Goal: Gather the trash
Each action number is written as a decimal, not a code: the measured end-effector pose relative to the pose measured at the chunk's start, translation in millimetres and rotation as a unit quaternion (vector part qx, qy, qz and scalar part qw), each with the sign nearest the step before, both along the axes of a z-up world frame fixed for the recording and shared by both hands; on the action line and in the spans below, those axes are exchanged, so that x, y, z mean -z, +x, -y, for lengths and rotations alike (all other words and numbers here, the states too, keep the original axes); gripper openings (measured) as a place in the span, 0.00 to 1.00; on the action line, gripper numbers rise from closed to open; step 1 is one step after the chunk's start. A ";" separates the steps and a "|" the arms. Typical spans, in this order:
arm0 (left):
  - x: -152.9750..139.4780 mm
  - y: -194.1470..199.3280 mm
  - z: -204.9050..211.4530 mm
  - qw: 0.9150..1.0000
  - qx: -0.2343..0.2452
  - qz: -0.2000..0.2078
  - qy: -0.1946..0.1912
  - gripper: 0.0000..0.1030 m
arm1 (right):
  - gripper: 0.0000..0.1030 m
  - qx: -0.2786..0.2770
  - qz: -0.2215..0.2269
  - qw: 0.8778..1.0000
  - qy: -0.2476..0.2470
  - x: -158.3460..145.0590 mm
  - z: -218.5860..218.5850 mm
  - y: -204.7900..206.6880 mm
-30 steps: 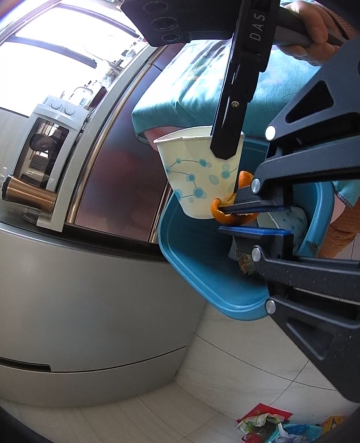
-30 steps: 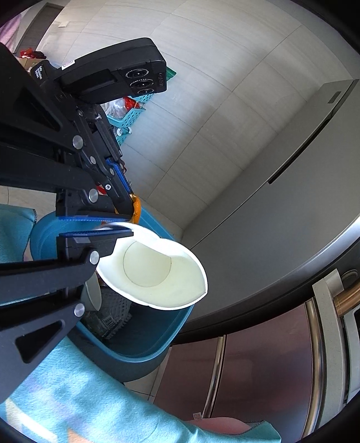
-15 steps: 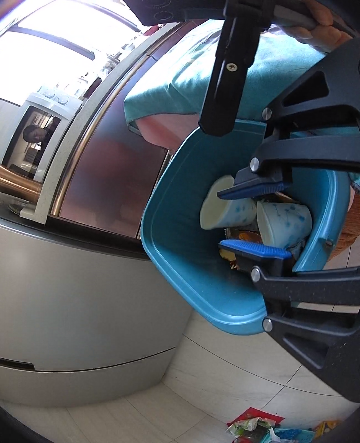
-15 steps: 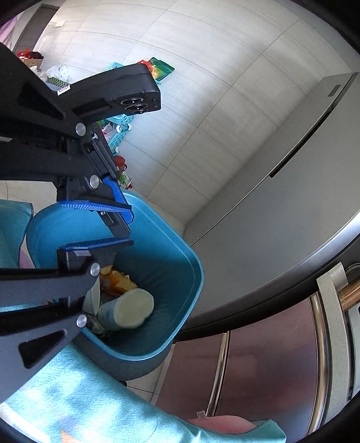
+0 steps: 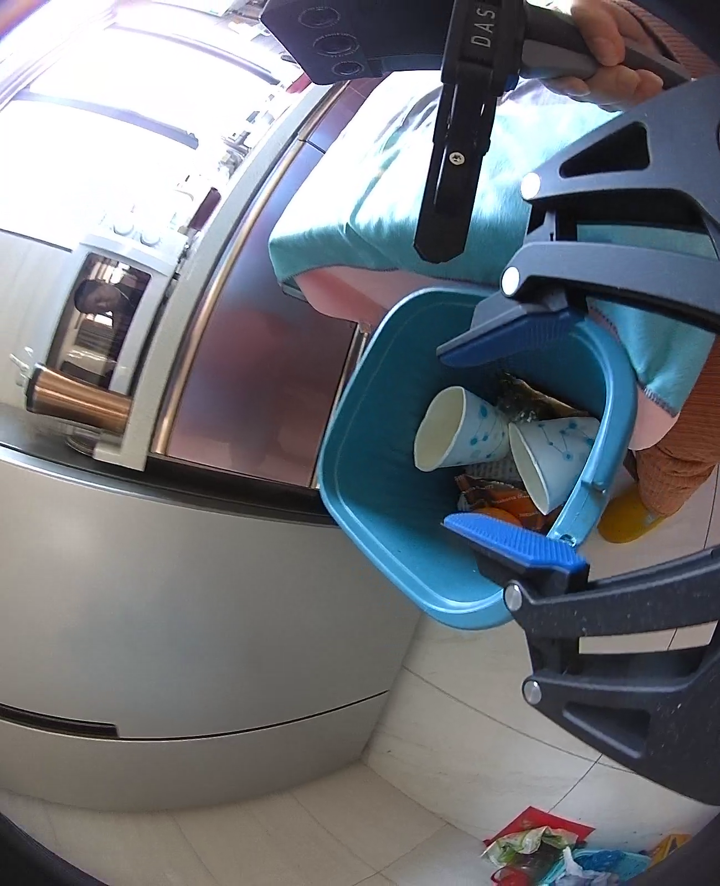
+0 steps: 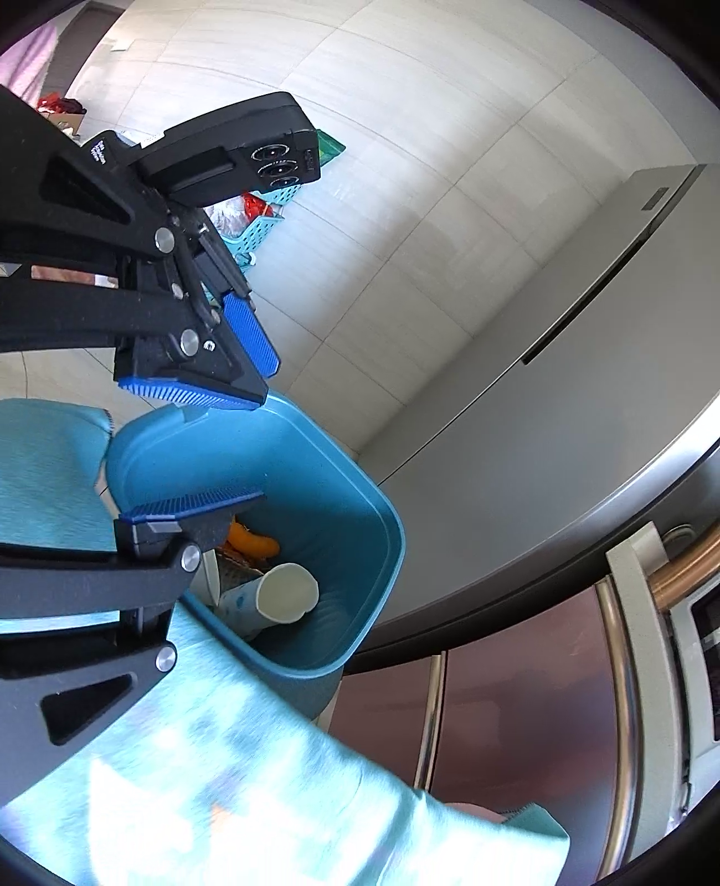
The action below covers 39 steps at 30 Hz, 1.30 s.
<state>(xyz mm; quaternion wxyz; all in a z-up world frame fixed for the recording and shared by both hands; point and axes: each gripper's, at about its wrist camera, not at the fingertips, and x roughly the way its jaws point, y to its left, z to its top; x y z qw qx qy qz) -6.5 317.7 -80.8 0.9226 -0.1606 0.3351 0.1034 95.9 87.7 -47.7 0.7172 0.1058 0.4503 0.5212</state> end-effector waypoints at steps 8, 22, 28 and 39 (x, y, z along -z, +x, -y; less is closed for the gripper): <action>-25.6 -17.2 22.5 0.999 0.005 0.025 0.034 0.79 | 0.44 0.010 0.024 0.999 0.022 -15.3 32.0 -17.7; -50.5 -45.2 68.2 0.994 0.017 0.070 0.077 0.94 | 0.82 0.108 0.138 0.985 -0.002 -32.7 101.5 -56.3; -59.5 -56.8 97.1 0.990 0.030 0.106 0.087 0.94 | 0.94 0.202 0.211 0.956 -0.020 -39.4 141.5 -79.1; -75.5 -67.6 154.0 0.977 0.051 0.167 0.118 0.94 | 0.93 0.338 0.264 0.903 -0.038 -34.2 212.1 -112.7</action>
